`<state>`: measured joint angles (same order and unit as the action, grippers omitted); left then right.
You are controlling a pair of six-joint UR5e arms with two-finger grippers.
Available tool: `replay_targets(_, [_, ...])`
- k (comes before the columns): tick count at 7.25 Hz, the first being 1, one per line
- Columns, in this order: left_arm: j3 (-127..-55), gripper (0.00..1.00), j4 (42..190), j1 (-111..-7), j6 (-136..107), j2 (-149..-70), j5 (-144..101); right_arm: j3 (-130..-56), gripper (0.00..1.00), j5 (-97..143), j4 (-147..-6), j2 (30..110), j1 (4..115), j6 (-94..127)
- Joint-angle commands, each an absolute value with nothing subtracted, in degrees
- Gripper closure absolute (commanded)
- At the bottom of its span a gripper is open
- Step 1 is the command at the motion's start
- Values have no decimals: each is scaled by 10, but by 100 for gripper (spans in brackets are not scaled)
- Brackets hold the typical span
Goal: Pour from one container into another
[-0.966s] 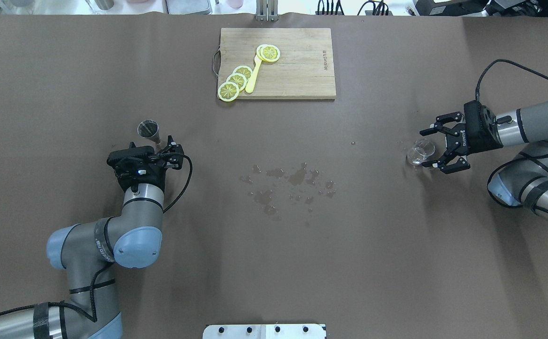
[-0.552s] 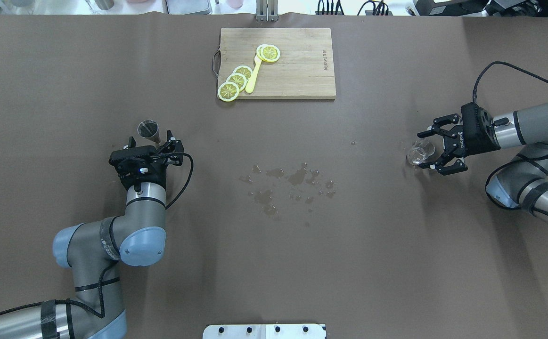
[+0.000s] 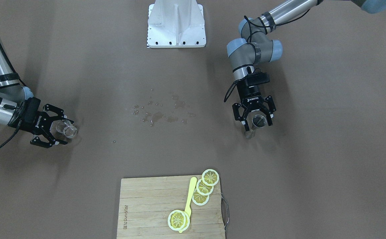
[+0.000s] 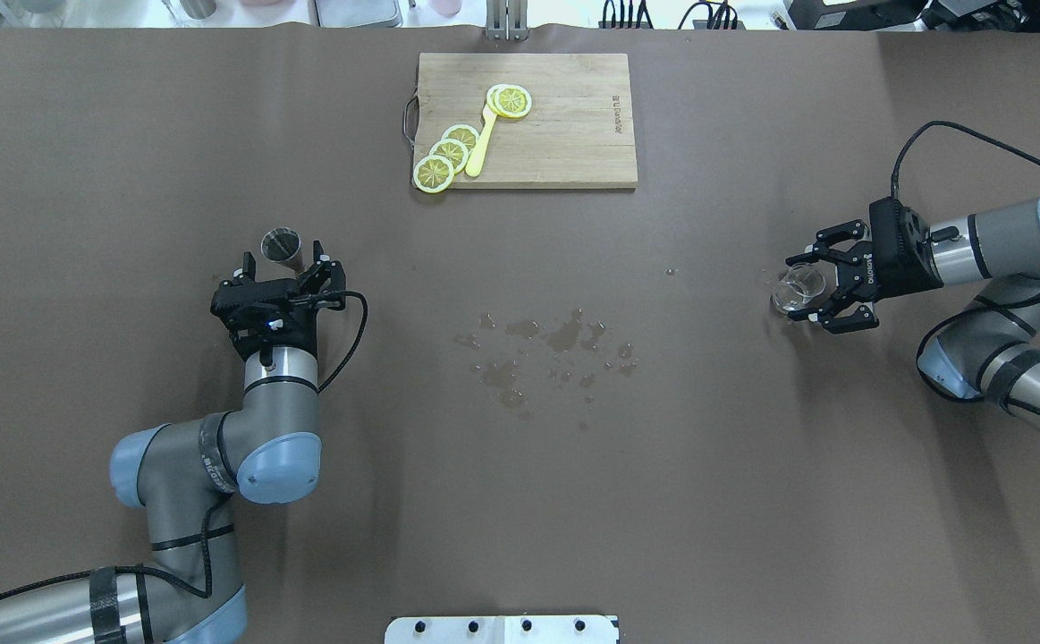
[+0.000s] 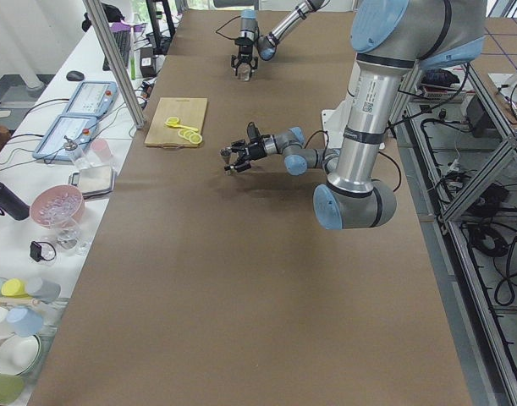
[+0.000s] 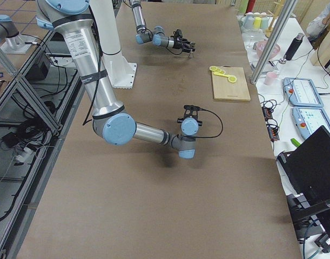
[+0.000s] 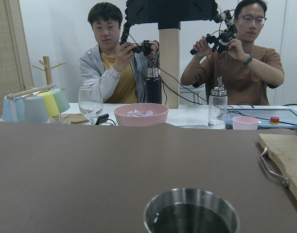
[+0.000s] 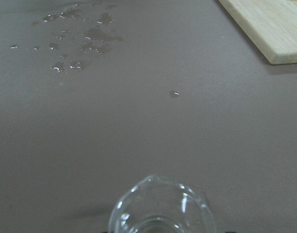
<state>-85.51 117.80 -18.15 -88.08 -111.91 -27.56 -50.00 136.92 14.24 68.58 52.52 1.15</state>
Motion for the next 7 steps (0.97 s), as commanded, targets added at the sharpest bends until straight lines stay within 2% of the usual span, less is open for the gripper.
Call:
replay_targets(1, [-832,9,1179,-181,-913,-1133,-274,-501,39,1368,142,686,525,15])
replay_targets(3, [-829,10,1177,-178,-914,-1134,-273,-502,62,1368,142,686,526,15])
replay_targets(5, [-825,11,1177,-164,-932,-1132,-271,-509,92,1368,142,692,526,15])
replay_targets(6, [-820,15,1178,-162,-940,-1131,-271,-513,100,1367,142,693,527,18])
replay_targets(7, [-820,19,1179,-162,-940,-1129,-271,-526,100,1368,142,696,531,41])
